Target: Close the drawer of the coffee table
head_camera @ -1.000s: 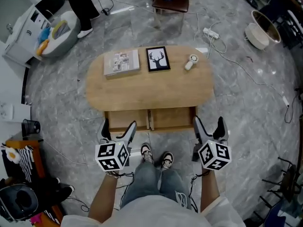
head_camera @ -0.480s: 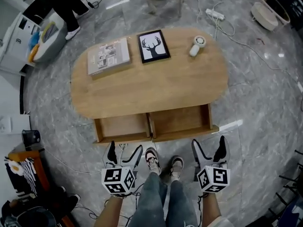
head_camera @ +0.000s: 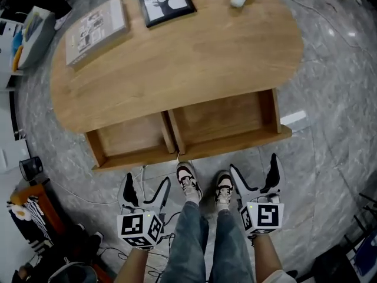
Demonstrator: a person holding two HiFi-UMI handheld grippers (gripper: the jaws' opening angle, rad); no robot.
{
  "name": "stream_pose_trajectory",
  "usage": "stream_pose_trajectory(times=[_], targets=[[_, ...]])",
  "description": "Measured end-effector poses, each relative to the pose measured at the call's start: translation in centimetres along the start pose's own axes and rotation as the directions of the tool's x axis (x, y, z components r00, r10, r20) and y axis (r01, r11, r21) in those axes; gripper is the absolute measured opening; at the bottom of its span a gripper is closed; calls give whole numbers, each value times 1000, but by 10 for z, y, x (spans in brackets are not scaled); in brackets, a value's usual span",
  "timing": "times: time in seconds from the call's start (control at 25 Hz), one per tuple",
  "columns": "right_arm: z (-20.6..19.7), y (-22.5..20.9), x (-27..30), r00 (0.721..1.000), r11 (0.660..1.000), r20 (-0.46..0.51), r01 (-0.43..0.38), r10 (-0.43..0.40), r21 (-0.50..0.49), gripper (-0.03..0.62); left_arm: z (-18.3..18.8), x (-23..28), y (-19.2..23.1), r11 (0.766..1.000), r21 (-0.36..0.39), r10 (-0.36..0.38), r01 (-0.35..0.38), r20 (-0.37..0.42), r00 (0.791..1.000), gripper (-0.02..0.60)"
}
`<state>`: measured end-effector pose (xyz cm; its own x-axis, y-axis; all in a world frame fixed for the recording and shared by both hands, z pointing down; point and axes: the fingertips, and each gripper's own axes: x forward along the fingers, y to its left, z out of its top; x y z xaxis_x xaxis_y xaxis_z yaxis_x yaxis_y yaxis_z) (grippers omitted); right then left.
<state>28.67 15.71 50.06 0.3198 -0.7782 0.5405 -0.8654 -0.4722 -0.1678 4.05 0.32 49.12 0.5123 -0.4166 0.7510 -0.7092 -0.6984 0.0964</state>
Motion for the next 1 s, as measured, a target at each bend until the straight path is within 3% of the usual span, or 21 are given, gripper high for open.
stream_pose_trajectory(times=[0.24,0.56,1.0], targets=[[-57,-2,21,1000,998,-10,0,0,-60,537,-23,15,11,1000,26,14,-13,-24,1000,489],[-99,-11,54,999,995,-30,10,-13,-101,538,-27,25,18,1000,28,14,-13,-46,999,489],[-115,1,84,999,988,-29,-29,25,-149,541,-29,41,20,1000,31,3,0,-81,997,491]])
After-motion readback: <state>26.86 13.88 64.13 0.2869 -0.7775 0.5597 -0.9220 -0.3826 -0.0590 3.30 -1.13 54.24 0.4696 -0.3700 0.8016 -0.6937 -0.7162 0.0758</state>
